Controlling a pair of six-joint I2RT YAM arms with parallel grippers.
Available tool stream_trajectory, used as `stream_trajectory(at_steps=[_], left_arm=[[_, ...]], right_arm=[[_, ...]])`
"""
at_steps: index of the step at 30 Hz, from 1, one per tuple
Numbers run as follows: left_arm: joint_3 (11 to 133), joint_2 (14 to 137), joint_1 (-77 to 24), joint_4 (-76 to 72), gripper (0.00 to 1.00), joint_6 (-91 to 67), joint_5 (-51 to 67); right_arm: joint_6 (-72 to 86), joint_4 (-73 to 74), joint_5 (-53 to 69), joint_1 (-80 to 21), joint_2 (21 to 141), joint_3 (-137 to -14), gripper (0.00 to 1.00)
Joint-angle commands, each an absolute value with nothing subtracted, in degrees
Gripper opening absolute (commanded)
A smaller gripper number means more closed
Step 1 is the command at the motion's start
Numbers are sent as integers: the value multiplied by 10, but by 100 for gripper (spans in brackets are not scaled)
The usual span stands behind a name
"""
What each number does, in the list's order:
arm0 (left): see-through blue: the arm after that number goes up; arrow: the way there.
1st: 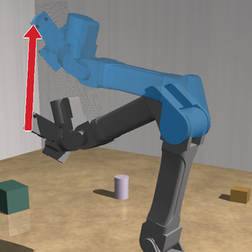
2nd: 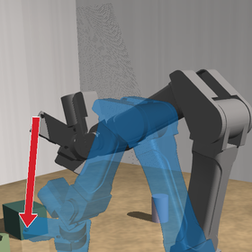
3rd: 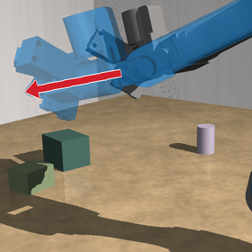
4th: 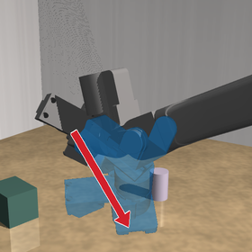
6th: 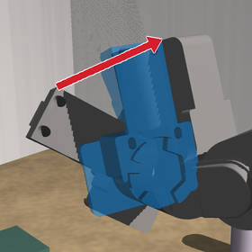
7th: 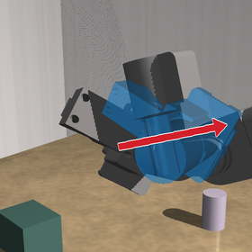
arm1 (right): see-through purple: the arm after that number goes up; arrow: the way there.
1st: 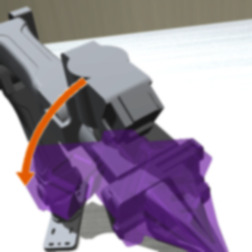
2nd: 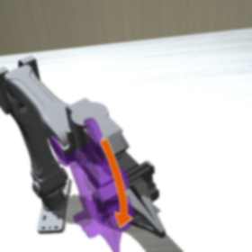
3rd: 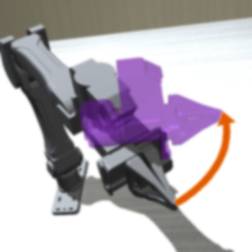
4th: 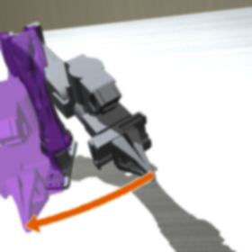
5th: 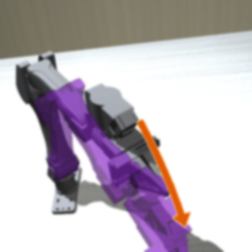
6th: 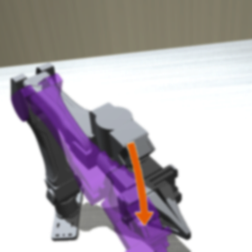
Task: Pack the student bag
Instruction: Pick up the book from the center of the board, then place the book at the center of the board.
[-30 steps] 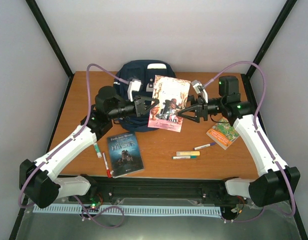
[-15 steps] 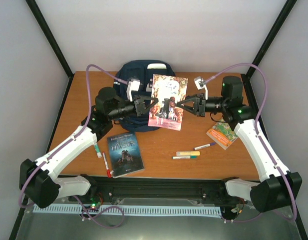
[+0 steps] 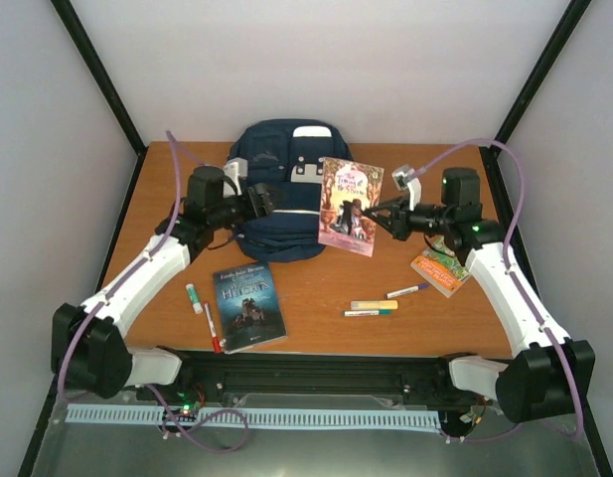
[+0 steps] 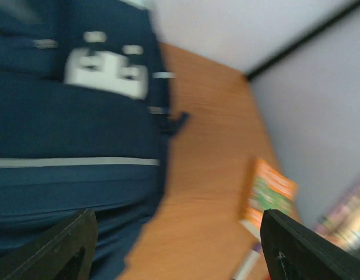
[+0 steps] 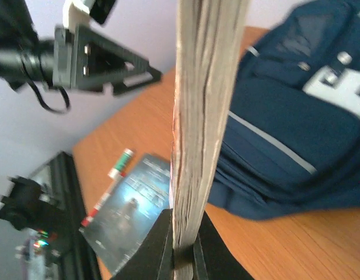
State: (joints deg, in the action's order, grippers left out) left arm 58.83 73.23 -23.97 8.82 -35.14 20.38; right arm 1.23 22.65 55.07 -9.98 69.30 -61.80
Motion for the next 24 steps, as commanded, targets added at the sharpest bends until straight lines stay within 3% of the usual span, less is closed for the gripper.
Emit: stream_trajectory(at_steps=[1,6,11,14,18,24], left_arm=[[618,782,-153,223,79,-390,124],[608,845,-80,253,77,-434,150],[634,882,-89,257,60,-364,181],[706,907,-151,343,58,-283,95],[776,946,-235,391,58,-174,26],[834,1012,-314,400,56,-49,-14]], right_arm=[[-91,238,499,-73,658,-560,3],[-108,221,469,-62,627,-530,3],[-113,222,467,-58,622,-524,3],[-102,222,436,-49,619,-526,3],[-63,222,288,-22,613,-533,3],[-48,234,307,37,610,-535,3]])
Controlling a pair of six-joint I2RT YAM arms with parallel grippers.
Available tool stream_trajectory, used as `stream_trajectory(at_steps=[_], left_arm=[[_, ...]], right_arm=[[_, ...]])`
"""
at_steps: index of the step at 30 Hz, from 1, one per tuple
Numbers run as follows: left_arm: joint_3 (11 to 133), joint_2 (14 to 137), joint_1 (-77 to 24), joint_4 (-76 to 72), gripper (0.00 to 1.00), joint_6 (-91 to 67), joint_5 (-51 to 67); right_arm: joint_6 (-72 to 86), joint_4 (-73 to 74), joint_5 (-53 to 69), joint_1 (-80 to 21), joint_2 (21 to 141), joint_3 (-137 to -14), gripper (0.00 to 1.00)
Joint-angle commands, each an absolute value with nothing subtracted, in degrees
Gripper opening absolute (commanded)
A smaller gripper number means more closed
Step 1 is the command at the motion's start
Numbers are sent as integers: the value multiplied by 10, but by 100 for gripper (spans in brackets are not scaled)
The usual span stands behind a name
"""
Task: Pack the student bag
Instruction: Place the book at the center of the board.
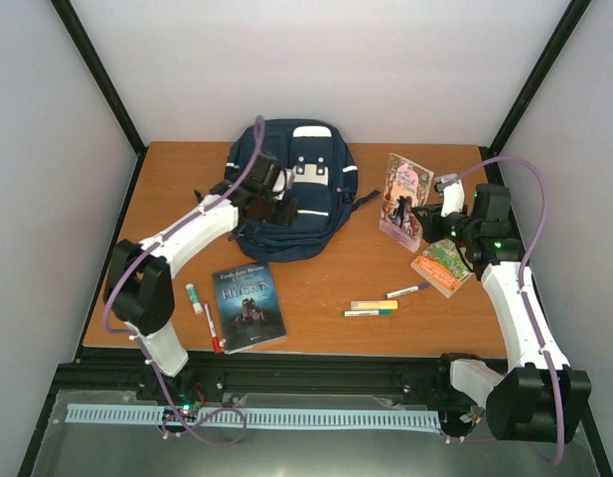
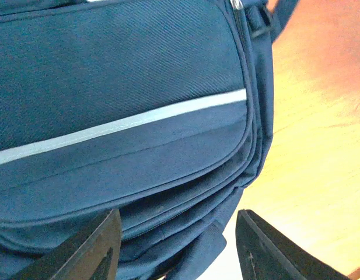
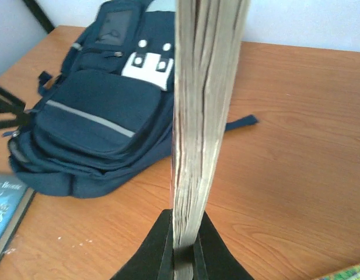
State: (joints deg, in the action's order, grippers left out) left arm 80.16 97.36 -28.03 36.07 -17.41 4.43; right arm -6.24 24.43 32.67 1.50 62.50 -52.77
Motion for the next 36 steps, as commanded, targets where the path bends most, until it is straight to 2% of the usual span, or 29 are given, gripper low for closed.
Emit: stream_trajectory(at_steps=[1,6,12,18,22,25,32,36], left_arm=[[834,1020,-328,398,56,-25,-25],[872,1086,-376,431,52,27,-99],[893,1131,-416,447,50,41,-135],[911,1168,-423,441,48,34,-208],[917,1172,-423,433,44,36,-204],[923,1178,-424,436,35,39,-204],[936,1151,-433,426,2,21,-199],[956,1107,-433,417,1,-1,-193]], right_arm=[[-48,233,308,41,605,-533,3],[-48,226,310,64,585,-529,3],[-53,227,329,68,616,-529,3],[-55,226,328,68,611,-528,3],[-56,227,328,69,611,-529,3],[-57,227,330,69,614,-529,3],[-59,226,329,70,617,-528,3],[-47,230,330,70,618,-534,3]])
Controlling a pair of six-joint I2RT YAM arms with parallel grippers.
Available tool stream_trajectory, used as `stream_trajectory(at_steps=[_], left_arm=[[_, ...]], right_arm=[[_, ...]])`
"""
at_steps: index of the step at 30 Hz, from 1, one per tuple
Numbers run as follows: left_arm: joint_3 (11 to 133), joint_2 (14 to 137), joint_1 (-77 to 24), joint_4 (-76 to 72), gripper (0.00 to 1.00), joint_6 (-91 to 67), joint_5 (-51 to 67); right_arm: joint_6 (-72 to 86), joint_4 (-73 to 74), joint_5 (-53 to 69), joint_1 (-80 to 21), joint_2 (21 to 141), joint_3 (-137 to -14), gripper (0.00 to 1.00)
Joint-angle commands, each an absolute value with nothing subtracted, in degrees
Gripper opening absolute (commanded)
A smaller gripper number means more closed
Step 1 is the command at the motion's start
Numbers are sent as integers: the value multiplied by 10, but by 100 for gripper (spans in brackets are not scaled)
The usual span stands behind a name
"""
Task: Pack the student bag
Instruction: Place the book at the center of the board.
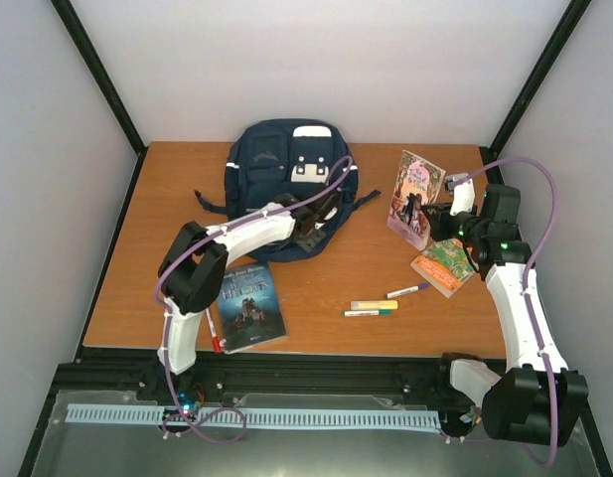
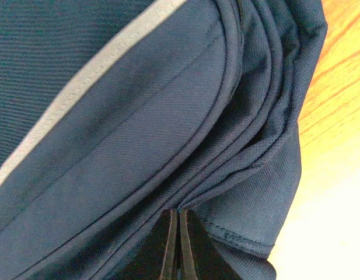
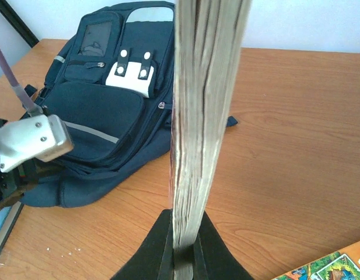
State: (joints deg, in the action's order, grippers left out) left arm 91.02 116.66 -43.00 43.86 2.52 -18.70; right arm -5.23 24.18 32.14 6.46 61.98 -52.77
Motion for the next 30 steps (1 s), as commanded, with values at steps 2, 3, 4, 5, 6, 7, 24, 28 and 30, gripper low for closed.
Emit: stream_trajectory(at_steps=[2,3,4,5,6,7,24,28,30], left_arm=[[966,1082,-433,408,1,-5,-187],[970,1072,-433,402,1,-7,-185],[973,1063,-433,396,1,-9,-180],[977,1056,-433,390,1,-10,-173],[980,1048,-433,384,1,-12,-168],[983,1043,-433,378,1,-13,-164],[998,1004,-433,303,1,-84,-103],[978,996,-433,282,1,-96,-94],[977,997,-433,282,1,-100,-93]], right_arm=[[-36,243,343,70,620,-548,3],[-29,251,356,70,622,-558,3],[-21,261,370,70,626,-568,3],[-15,273,393,70,631,-579,3],[-11,285,409,70,636,-592,3],[-7,303,424,70,643,-604,3],[16,525,667,65,792,-642,3],[16,525,667,26,814,-641,3],[18,517,664,0,819,-639,3]])
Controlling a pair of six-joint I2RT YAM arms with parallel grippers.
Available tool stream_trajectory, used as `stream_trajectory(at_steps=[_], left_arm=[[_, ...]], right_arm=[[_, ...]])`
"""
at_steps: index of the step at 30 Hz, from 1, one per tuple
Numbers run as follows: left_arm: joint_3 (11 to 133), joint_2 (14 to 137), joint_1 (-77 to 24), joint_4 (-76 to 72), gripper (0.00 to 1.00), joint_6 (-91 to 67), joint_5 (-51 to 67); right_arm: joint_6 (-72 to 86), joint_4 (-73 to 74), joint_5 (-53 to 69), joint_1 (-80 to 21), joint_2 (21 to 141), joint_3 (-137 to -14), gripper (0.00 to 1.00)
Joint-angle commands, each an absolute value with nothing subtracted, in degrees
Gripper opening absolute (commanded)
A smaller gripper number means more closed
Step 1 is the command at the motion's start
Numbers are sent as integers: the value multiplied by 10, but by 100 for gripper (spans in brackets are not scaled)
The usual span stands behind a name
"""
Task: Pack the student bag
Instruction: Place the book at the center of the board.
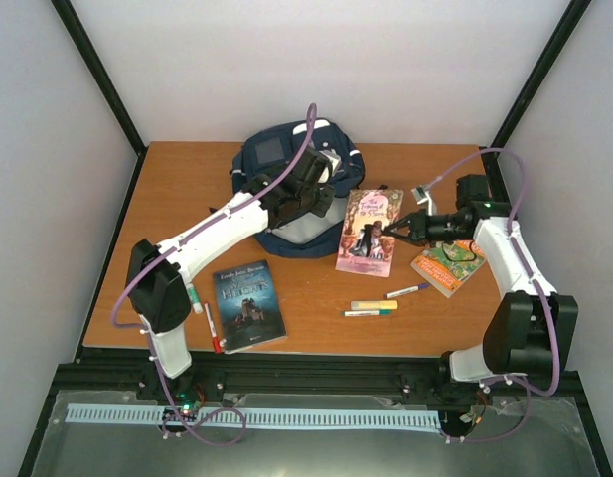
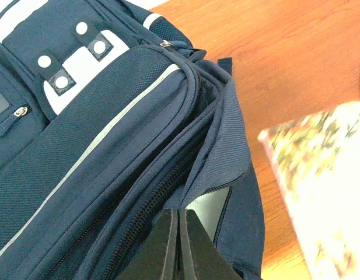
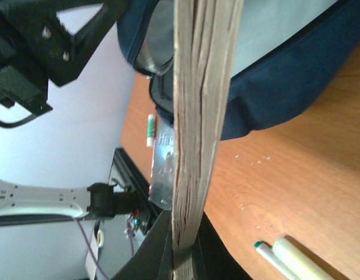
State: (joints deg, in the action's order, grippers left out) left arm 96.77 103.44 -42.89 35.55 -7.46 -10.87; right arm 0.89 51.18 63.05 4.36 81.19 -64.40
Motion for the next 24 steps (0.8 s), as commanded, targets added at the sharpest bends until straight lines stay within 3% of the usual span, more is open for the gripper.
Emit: stream_trajectory(at_steps=[1,7,14,24], left_arm=[[974,996,-433,282,1,-101,-93],[967,985,-433,258,1,-116,-89],[954,990,-433,258,1,-121,-80],[839,1007,-433,224,1,-159,-53]], right_arm=[[19,513,663,-11,822,-637,3],[11,496,649,-68,856,-641,3],[3,495,556,-69,886,-630,3],[-32,538,418,38,866,-610,3]])
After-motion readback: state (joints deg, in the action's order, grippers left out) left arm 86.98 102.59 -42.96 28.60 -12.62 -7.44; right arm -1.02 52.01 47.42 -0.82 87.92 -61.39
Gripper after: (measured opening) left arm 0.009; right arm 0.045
